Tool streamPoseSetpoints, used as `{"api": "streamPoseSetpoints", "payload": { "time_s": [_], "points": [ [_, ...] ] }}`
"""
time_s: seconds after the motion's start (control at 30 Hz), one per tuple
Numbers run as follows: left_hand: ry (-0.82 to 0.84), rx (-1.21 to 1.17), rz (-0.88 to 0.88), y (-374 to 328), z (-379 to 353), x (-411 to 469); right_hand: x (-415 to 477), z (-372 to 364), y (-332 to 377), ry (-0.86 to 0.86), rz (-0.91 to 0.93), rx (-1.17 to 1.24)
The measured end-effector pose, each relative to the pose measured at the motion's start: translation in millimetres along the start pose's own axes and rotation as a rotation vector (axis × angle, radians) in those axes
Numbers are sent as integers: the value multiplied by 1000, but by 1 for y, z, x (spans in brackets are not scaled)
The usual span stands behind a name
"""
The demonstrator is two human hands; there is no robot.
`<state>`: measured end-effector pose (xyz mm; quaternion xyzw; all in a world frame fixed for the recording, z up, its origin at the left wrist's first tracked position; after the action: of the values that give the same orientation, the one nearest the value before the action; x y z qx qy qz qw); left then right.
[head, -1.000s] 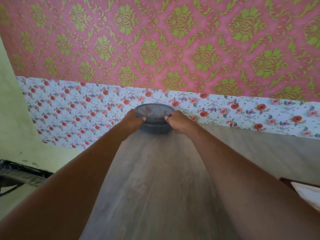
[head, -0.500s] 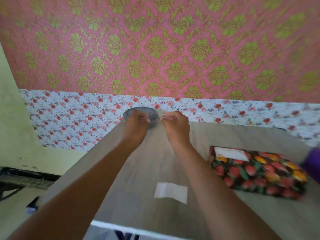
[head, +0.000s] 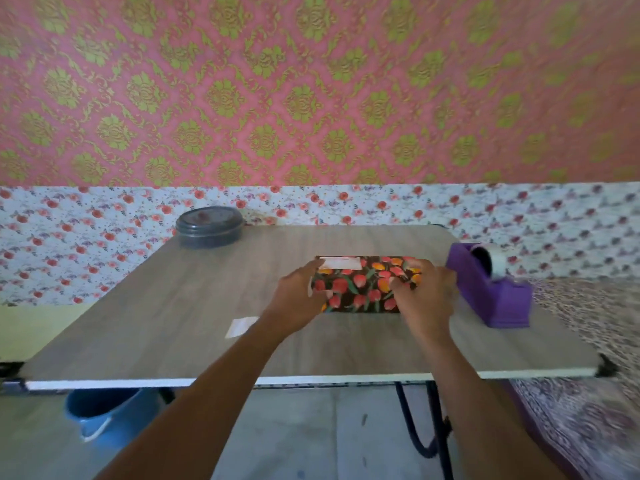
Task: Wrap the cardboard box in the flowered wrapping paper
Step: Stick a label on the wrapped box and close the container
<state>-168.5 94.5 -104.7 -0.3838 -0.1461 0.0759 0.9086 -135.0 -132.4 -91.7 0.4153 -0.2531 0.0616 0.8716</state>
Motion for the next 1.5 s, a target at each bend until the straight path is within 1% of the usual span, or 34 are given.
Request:
{"api": "streamPoseSetpoints", "payload": {
  "time_s": [0.03,0.07,0.13,0.23,0.3,0.37,0.43,0.53,0.63,0.73,0.83,0.9,1.07,1.17,1.3,1.4,1.5],
  "points": [
    [23,-28,28,-1,-4,2,0,0,-8,46,-57,-12],
    [48,-30,47,-3,-10,6,2,0,-16,96,-89,35],
    [40,2,69,0,-18,11,3,-4,-23,142,-52,145],
    [-53,-22,103,11,-21,22,13,-12,-26,90,31,130],
    [-100,0,96,16,-14,27,22,-19,-21,74,82,159],
    [-159,-37,87,23,-4,42,37,-33,-15,63,138,183],
    [-204,-76,84,28,10,69,58,-51,-5,69,174,186],
    [-214,-76,105,38,29,115,96,-83,9,129,200,142],
    [-217,-40,125,62,37,171,140,-127,16,200,181,137],
    [-241,30,144,89,36,227,184,-174,16,273,213,83],
    [-206,99,190,107,30,260,212,-211,11,369,251,20],
    [-189,141,196,120,26,282,228,-236,6,403,268,-34],
    [-216,207,185,130,18,315,256,-275,-9,410,206,-19],
    [-217,280,161,122,16,325,265,-286,-16,406,208,4],
    [-192,351,164,113,14,328,265,-287,-18,449,221,-28],
    [-200,327,183,105,15,318,259,-274,-17,365,209,4],
    [-250,245,180,93,21,297,244,-250,-8,268,201,66]
  ]
}}
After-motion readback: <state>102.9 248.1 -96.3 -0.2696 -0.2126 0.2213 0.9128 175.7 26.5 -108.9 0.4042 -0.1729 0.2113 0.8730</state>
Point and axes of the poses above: each hand's wrist, its own x-axis towards the middle knuckle, its own z-axis out of the back of the hand, y = z × x, the point moved 2 cm from there along x, towards the middle knuckle, and after that the axes turned 10 degrees about z, right-handed, at the moved point
